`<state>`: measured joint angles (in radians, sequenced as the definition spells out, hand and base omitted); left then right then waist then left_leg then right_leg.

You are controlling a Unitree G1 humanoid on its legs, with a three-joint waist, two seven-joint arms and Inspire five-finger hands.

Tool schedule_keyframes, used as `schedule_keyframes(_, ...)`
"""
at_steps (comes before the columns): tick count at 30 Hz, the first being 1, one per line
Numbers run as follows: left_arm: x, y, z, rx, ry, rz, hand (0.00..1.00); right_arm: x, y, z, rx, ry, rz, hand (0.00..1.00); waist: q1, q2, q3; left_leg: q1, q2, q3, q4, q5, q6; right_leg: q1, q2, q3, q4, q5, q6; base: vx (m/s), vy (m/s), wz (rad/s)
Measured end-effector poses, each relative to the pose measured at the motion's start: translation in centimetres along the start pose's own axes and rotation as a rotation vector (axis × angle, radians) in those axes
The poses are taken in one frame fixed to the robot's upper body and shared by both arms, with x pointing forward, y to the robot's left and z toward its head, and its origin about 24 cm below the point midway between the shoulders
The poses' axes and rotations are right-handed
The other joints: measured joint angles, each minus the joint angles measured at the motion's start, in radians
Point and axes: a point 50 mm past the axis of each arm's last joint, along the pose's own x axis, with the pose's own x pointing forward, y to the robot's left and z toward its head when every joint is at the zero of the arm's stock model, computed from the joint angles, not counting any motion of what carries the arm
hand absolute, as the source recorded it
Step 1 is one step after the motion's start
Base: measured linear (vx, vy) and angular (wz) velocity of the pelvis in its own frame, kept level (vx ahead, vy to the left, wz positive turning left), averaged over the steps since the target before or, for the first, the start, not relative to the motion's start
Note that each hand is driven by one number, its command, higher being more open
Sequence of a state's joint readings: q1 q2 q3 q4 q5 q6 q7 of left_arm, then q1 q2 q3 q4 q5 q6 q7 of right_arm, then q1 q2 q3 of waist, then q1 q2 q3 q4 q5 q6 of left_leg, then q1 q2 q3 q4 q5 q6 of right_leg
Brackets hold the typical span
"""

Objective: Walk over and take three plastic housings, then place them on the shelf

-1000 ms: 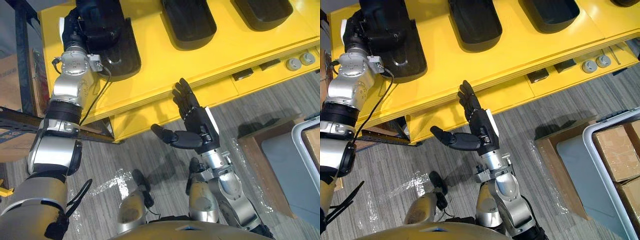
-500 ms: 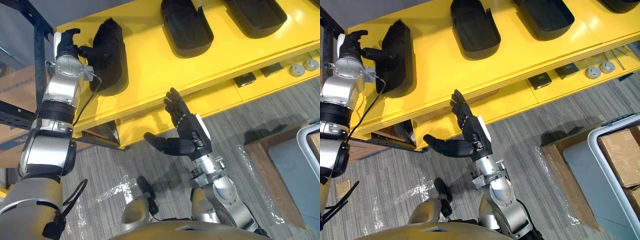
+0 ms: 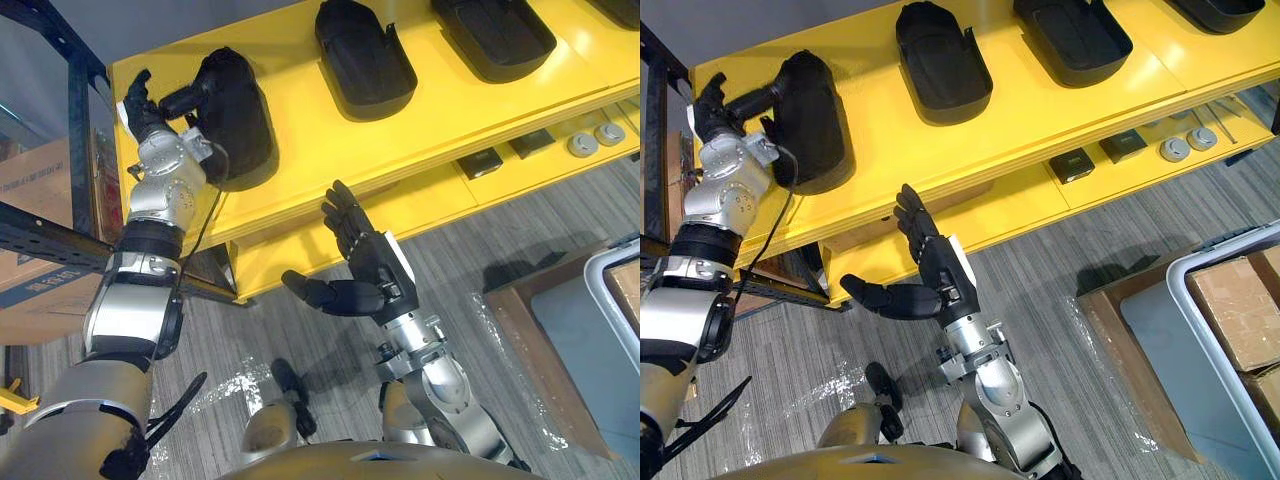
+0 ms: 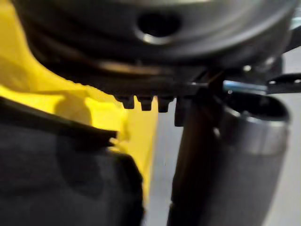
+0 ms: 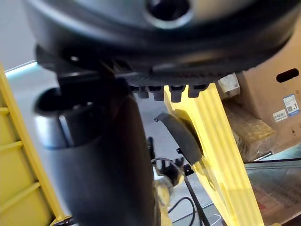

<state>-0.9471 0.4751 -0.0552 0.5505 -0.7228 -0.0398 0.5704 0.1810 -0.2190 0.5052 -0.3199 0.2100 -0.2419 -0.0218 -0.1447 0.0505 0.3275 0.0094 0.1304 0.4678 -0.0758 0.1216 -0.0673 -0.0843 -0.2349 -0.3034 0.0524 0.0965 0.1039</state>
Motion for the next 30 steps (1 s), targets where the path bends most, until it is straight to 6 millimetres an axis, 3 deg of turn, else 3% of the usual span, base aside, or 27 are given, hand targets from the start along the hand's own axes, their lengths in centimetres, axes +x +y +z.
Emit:
schedule_keyframes(1, -0.3, -0.7, 1.0, -0.033, -0.048, -0.040, 1.00, 0.0, -0.1, 0.0, -0.011, -0.002, 0.000, 1.00, 0.001, 0.000, 0.000, 0.002, 0.000, -0.001, 0.000, 0.000, 0.000, 0.002, 0.000, -0.001, 0.000, 0.000, 0.000, 0.04, 0.000, 0.05)
schedule_keyframes(3, -2.2, -3.1, 5.2, -0.122, -0.254, -0.182, 1.00, 0.0, -0.5, 0.2, -0.063, -0.008, -0.007, 1.00, 0.001, 0.000, 0.000, 0.012, 0.001, -0.010, -0.002, 0.000, 0.000, 0.019, 0.000, -0.012, 0.000, 0.000, 0.000, 0.04, -0.001, 0.08)
schedule_keyframes(5, -3.7, -4.0, 8.2, -0.095, -0.418, -0.250, 1.00, 0.1, -0.9, 0.3, -0.128, -0.012, -0.005, 1.00, 0.005, 0.000, -0.001, 0.033, 0.001, -0.015, -0.006, -0.001, 0.000, 0.044, 0.000, -0.024, -0.002, -0.001, 0.000, 0.03, -0.001, 0.08)
schedule_keyframes(7, -4.5, -3.9, 10.0, -0.043, -0.524, -0.269, 1.00, 0.3, -1.0, 0.4, -0.184, -0.018, 0.007, 1.00, 0.008, 0.001, -0.015, 0.034, 0.001, -0.024, -0.006, -0.001, -0.001, 0.053, 0.000, -0.036, -0.004, -0.002, 0.000, 0.01, -0.003, 0.12)
schedule_keyframes(9, -5.4, -3.1, 11.2, 0.047, -0.627, -0.253, 1.00, 0.5, -1.1, 0.6, -0.232, -0.027, 0.014, 1.00, 0.035, 0.003, -0.054, 0.033, 0.002, -0.036, -0.006, -0.001, -0.001, 0.063, 0.000, -0.055, -0.008, -0.006, -0.004, 0.00, -0.012, 0.17)
schedule_keyframes(10, -5.5, -2.5, 11.1, 0.073, -0.634, -0.236, 1.00, 0.6, -1.2, 0.6, -0.239, -0.025, 0.015, 1.00, 0.038, 0.004, -0.066, 0.034, 0.002, -0.042, -0.006, -0.001, -0.001, 0.071, 0.000, -0.063, -0.012, -0.006, -0.004, 0.01, -0.016, 0.28)
schedule_keyframes(14, -4.6, 4.2, 7.4, 0.279, -0.533, -0.007, 1.00, 0.5, -1.8, -0.3, -0.280, 0.006, -0.042, 1.00, 0.076, 0.014, -0.134, 0.034, 0.003, -0.085, -0.009, 0.001, -0.004, 0.116, 0.002, -0.118, -0.041, -0.011, -0.002, -0.01, -0.018, 0.30)
schedule_keyframes(17, -5.6, 5.9, 4.2, 0.385, -0.442, -0.067, 1.00, 0.6, -2.3, -0.5, -0.302, 0.012, -0.066, 1.00, 0.084, 0.010, -0.137, 0.030, 0.001, -0.090, -0.012, 0.005, -0.006, 0.124, 0.003, -0.131, -0.060, -0.012, -0.003, -0.05, 0.000, 0.07)
schedule_keyframes(18, -7.4, 7.0, 2.2, 0.365, -0.398, -0.111, 1.00, 0.5, -3.5, -0.2, -0.345, 0.006, -0.132, 1.00, 0.082, 0.007, -0.138, 0.032, 0.002, -0.091, -0.013, 0.007, -0.006, 0.131, 0.006, -0.131, -0.070, -0.008, 0.001, 0.00, 0.000, 0.00)
schedule_keyframes(19, -9.3, 7.6, 1.6, 0.310, -0.383, -0.151, 1.00, 0.4, -4.9, 0.3, -0.374, -0.007, -0.197, 1.00, 0.083, 0.006, -0.139, 0.033, 0.003, -0.096, -0.012, 0.009, -0.008, 0.137, 0.009, -0.135, -0.072, -0.005, 0.006, 0.02, -0.009, 0.06)
schedule_keyframes(25, -16.2, 9.3, 0.9, 0.157, -0.335, -0.271, 1.00, -0.6, -10.0, 2.1, -0.530, -0.022, -0.396, 1.00, 0.109, 0.007, -0.158, 0.034, 0.003, -0.137, -0.009, 0.013, -0.011, 0.166, 0.010, -0.171, -0.073, -0.004, 0.005, 0.04, -0.005, 0.21)
schedule_keyframes(30, -18.7, 10.1, -0.2, 0.100, -0.225, -0.469, 1.00, -0.8, -11.5, 2.8, -0.596, -0.021, -0.427, 1.00, 0.146, 0.013, -0.167, 0.032, 0.000, -0.167, -0.013, 0.010, -0.016, 0.197, 0.012, -0.207, -0.091, -0.014, -0.001, -0.04, 0.008, 0.18)
